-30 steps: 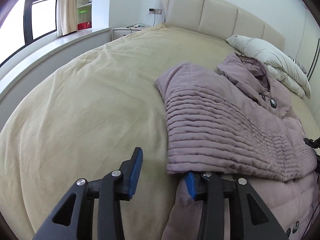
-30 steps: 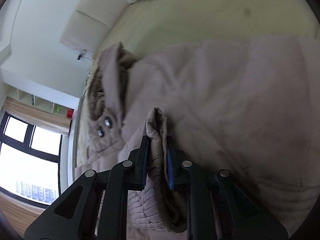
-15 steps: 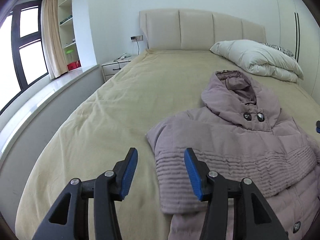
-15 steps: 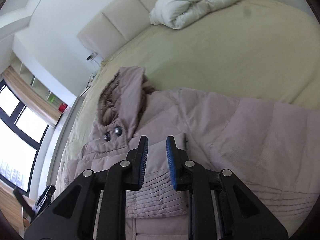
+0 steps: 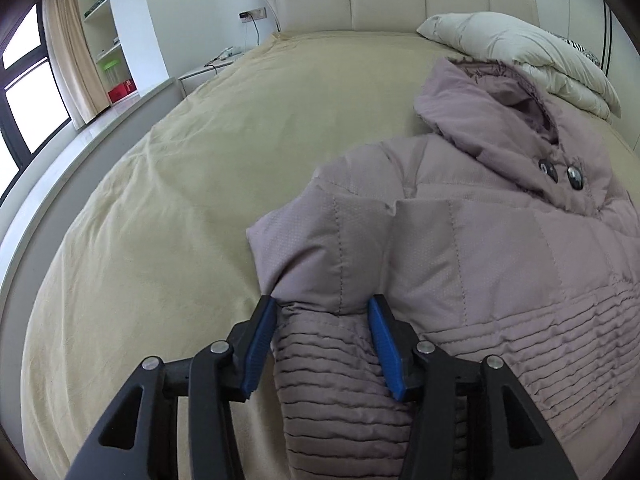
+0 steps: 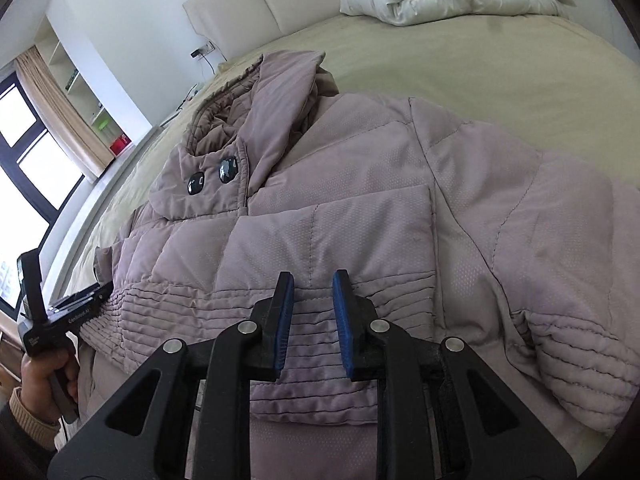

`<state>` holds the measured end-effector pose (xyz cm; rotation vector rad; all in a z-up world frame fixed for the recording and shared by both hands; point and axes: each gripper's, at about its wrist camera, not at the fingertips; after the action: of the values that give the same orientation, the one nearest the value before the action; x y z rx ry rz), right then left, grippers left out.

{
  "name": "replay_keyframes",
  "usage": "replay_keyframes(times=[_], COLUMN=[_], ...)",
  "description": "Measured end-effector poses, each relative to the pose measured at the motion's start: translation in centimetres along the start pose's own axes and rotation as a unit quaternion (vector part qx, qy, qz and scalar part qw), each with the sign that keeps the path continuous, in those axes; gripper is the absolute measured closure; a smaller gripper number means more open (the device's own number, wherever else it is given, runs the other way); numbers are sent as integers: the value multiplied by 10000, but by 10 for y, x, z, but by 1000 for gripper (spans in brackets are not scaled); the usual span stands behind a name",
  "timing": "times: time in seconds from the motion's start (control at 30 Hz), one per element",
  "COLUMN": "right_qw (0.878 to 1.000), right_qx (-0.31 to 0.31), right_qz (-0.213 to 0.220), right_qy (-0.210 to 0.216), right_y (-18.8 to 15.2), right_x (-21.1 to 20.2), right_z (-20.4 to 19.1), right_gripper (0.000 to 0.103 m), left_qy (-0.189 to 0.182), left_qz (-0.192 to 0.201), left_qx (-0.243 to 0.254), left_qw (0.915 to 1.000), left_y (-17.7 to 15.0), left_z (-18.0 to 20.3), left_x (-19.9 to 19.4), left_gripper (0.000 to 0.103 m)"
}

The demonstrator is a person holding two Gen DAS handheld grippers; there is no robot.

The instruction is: Fold large clothes

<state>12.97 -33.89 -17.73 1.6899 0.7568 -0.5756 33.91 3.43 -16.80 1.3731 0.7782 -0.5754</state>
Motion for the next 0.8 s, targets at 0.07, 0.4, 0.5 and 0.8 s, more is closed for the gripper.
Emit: replay_keyframes(times=[0.07,0.4,0.5,0.8], right_qw=[9999,9977,9982,9903], right_qx=[12,-457,-397,-600], right_qz=[99,12,29,-343], right_qy=[-108,-493,-444,-1205], right_y=[6,-1,-1,-28], right_x=[-9,3,-1,-15], right_z=[-3,-5,-3,-17], right_gripper=[84,81,81,20], left_qy=[118,426,396,182], left_qz=[527,201,126,141], left_qx=[-23,563,522,-145], left_qw=[9985,9973,9978,9996], left_y=[5,-4,0,-25], left_z=[3,35,32,4], left_x=[-26,25,19,4], left_gripper=[59,55,55,47])
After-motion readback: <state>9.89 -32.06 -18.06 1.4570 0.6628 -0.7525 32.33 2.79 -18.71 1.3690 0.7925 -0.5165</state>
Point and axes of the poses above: each gripper's, at about its wrist camera, not at the fingertips, and x roughly the way its jaws point, z to its right, y to its top, and after that the axes turned 11 degrees about -x, right-handed
